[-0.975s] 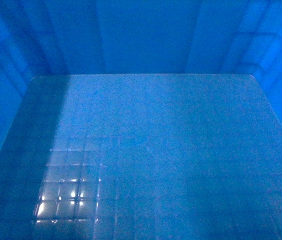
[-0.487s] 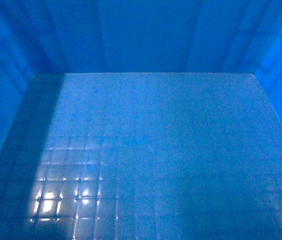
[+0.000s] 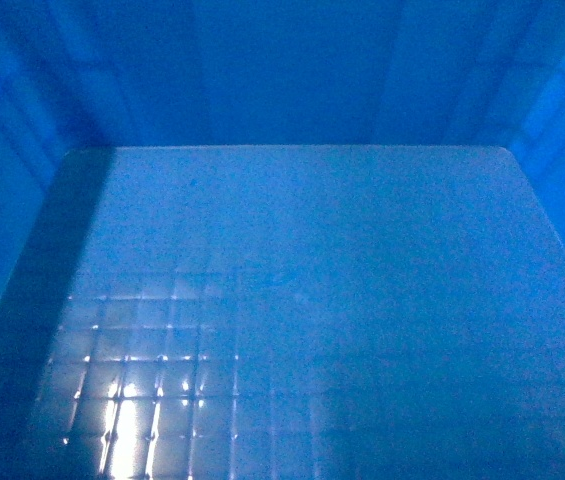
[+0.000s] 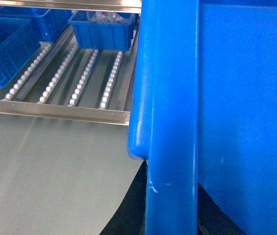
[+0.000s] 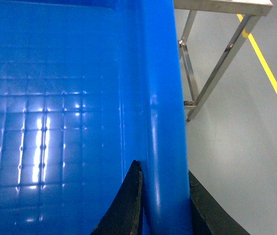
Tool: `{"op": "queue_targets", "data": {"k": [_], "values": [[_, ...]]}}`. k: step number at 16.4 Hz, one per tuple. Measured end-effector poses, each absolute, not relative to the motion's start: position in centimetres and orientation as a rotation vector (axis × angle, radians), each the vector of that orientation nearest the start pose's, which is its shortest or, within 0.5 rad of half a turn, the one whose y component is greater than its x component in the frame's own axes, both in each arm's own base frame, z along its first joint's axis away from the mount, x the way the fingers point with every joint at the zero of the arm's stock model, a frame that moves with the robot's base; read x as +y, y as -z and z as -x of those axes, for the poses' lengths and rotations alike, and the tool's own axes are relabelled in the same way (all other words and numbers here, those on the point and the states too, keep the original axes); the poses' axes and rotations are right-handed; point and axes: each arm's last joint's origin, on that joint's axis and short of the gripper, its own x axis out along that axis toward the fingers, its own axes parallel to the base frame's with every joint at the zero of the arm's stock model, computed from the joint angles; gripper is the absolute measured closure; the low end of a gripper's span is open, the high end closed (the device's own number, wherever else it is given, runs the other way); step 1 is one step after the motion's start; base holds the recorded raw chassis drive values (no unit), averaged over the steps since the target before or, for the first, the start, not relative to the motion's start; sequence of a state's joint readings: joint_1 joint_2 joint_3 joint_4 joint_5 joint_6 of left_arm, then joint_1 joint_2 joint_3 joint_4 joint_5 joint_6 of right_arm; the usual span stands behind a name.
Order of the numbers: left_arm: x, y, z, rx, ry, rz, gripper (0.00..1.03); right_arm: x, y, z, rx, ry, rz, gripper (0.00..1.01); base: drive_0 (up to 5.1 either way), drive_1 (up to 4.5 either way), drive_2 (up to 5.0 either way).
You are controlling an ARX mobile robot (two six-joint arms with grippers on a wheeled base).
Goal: Place box next to blue box on left shelf
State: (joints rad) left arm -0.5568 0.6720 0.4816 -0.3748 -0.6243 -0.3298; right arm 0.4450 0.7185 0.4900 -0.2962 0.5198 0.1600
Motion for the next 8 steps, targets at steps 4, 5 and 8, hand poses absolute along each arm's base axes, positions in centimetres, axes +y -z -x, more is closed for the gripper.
{"op": "queue_targets", "data": {"k": [4,5,8], "values": [[-6.09,-23.17,-12.99,0.449,-0.141,0.010,0.95,5.32,-23.38,-14.51,0.456,0.110,0.086,0.89,-5.0,2.44,2.4],[-6.09,-23.16,-12.98,0.450,-0.141,0.009,0.95,5.32,-23.36,-14.49,0.458,0.110,0.087,0.89,-5.0,2.44,2.4],[-6.09,-23.16,-12.99,0.450,-0.141,0.010,0.95,5.33,-23.37,-14.51,0.456,0.109,0.086,0.89,-5.1,2.32,2.3]]}}
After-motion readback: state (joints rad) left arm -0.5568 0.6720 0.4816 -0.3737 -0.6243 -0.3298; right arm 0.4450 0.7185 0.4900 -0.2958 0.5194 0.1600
